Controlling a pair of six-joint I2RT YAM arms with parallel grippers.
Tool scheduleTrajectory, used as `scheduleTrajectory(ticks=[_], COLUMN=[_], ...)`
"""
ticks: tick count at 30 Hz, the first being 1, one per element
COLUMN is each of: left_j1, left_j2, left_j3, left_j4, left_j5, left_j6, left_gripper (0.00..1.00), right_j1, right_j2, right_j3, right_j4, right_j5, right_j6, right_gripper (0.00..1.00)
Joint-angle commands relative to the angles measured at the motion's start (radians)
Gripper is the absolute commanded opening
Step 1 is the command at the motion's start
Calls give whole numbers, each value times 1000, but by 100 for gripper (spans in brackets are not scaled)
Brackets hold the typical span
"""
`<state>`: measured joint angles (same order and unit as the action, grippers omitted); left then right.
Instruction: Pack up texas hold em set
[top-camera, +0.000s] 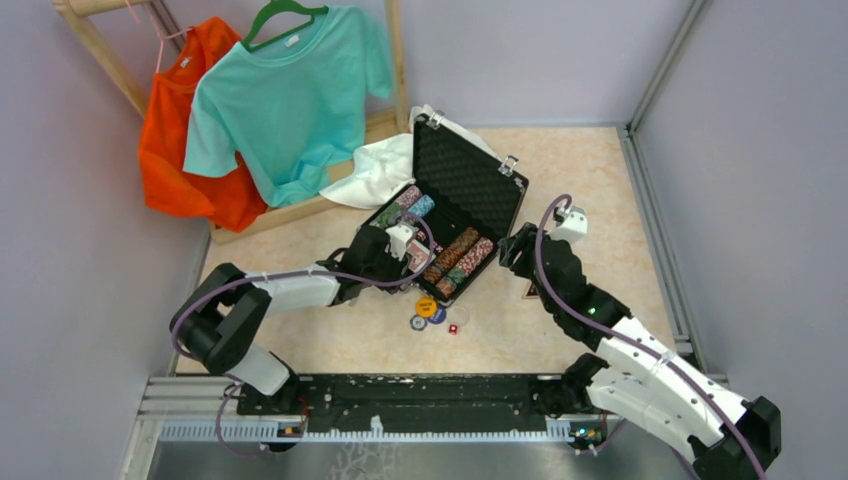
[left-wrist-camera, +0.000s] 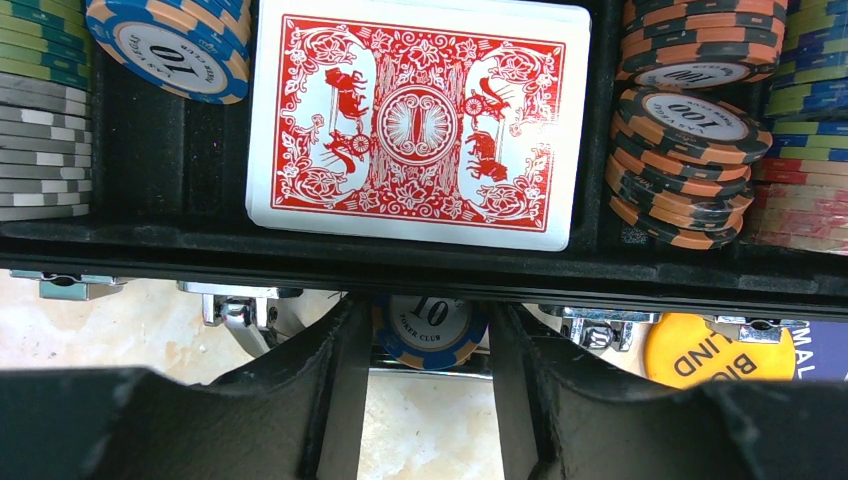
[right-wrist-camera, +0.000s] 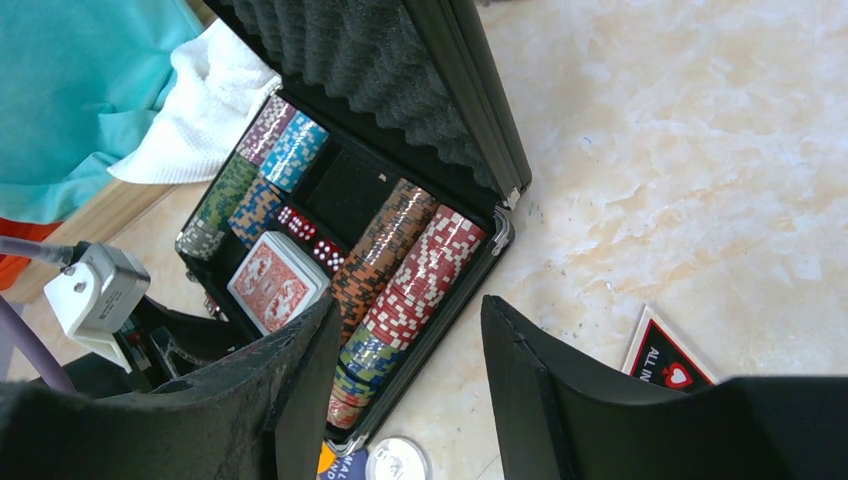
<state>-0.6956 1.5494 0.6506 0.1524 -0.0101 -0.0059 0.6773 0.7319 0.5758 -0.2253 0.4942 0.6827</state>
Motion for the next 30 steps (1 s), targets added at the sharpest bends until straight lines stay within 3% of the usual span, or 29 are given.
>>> scheduleTrajectory(ticks=[1, 9, 24, 30], left_j1=[-5, -5, -6, -5], left_j2=[26, 23, -60, -123], left_j3=[10, 36, 134, 134], left_j4=[-3, -51, -283, -307], left_j5=[41, 19, -51, -37], left_j6=[-40, -55, -82, -96], left_gripper=[46, 42, 44, 44], right_j1=[-10, -9, -11, -11], right_j2=[-2, 3, 13, 28], right_j3=[11, 5, -1, -1], right_j4=[37, 40, 57, 79], right_j5=[-5, -7, -9, -36], right_j6=[6, 12, 11, 8], right_gripper=[54, 54, 54, 54])
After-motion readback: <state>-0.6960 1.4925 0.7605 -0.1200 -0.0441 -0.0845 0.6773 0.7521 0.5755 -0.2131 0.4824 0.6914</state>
